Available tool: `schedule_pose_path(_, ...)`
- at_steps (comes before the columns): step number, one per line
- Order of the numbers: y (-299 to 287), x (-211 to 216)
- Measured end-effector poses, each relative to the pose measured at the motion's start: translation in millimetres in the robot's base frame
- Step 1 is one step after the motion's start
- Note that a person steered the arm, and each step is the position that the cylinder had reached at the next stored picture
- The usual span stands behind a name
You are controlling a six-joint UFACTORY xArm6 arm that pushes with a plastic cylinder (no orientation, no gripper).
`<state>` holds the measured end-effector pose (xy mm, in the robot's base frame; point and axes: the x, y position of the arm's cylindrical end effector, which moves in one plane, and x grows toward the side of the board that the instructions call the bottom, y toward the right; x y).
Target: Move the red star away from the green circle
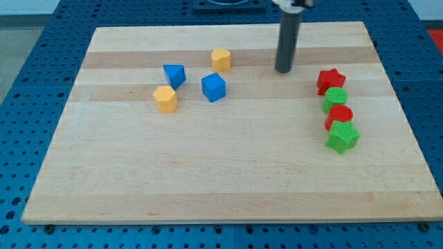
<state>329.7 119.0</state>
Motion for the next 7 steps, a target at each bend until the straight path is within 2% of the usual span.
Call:
schedule_pose_path(3, 130.6, -9.2)
schedule_pose_path(4, 147.8, 3.1)
schedule_pose_path(7, 147.1, 63.9)
